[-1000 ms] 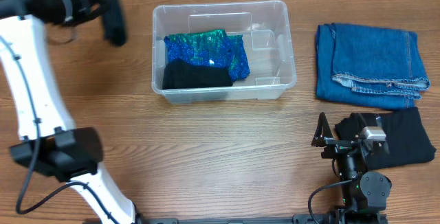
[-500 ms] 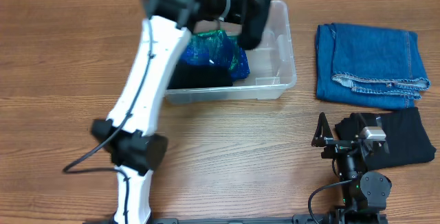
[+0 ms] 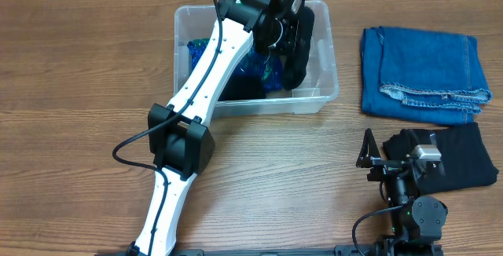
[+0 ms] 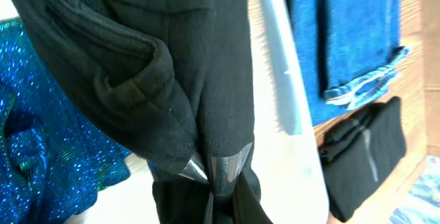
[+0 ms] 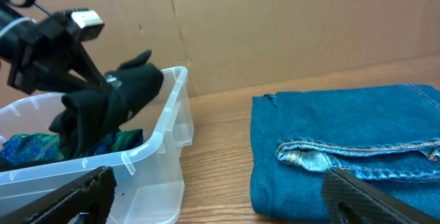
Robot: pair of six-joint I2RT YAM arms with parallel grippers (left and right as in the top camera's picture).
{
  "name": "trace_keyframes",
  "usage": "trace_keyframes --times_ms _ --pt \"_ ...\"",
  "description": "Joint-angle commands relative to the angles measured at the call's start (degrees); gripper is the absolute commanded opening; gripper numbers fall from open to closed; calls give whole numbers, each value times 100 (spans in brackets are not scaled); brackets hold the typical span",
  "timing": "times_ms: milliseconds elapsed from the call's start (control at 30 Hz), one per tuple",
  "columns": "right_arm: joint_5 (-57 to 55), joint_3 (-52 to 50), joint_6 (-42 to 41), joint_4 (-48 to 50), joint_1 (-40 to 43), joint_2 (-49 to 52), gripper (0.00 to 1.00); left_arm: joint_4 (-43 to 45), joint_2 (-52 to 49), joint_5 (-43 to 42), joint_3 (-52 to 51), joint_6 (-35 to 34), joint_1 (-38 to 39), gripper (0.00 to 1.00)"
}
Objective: Pack container
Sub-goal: 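Place the second black garment into the bin's right side, release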
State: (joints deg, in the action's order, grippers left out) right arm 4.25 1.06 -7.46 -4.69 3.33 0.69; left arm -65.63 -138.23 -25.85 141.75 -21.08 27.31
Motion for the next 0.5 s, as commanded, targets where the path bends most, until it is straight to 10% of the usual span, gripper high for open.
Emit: trace_keyframes --times_ms 0,67,167,467 --pt "-31 -59 39 28 17 -46 100 -22 -306 105 85 33 48 4" --pt "-28 -59 39 28 17 -46 100 -105 -415 81 83 101 48 16" --pt "-31 -59 39 28 17 -46 100 -166 -439 79 83 140 48 64" --pt "-28 -59 39 28 17 -46 100 -129 -437 44 94 245 33 65"
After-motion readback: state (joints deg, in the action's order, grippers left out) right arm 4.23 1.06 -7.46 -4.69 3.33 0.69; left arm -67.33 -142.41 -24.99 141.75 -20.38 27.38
